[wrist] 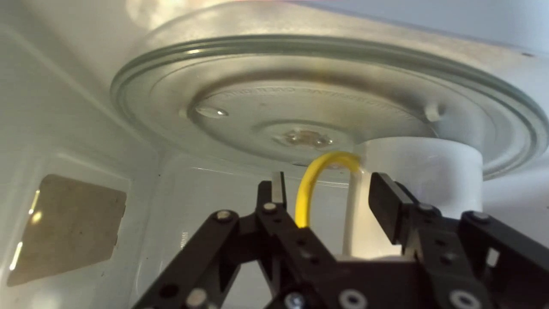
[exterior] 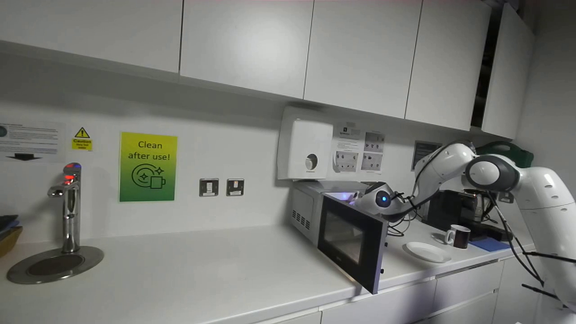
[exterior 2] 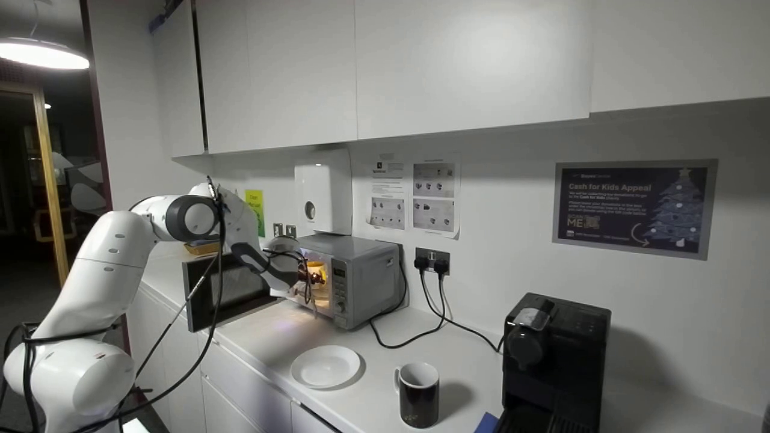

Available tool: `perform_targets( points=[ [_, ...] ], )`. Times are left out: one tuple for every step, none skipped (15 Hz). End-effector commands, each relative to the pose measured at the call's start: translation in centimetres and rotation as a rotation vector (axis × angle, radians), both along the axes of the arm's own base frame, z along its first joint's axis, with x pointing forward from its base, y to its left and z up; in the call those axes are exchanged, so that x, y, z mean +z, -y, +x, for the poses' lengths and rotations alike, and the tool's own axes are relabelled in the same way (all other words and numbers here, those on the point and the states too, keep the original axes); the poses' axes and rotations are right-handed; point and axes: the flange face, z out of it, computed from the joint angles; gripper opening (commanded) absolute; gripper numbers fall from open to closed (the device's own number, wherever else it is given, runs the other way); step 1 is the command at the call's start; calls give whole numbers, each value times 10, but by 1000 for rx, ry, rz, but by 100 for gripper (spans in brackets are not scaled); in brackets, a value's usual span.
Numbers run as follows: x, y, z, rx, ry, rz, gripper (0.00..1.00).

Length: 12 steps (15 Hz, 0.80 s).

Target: Remove the mug from the microwave and put it on the counter

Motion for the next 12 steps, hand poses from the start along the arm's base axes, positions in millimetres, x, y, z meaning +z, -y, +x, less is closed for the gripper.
perform_targets(
  points=[
    [12,12,3,2,23,4,58],
    [12,13,4,0,26,1,58],
    [12,13,5,-2,29,-2,58],
    [13,14,6,-4,31,-4,57],
    [14,15,7,-6,33,-4,57],
    [14,15,8,-7,36,-5,56],
    [15,16,9,-9,38,-7,56],
    [16,18,11,-13,43,-9,56],
    [17,20,12,-16,45,-7,55],
    [18,22,14,-20,49,-7,55],
    [19,24,16,-23,52,-7,55],
    [20,25,17,-25,57,-8,55]
  ],
)
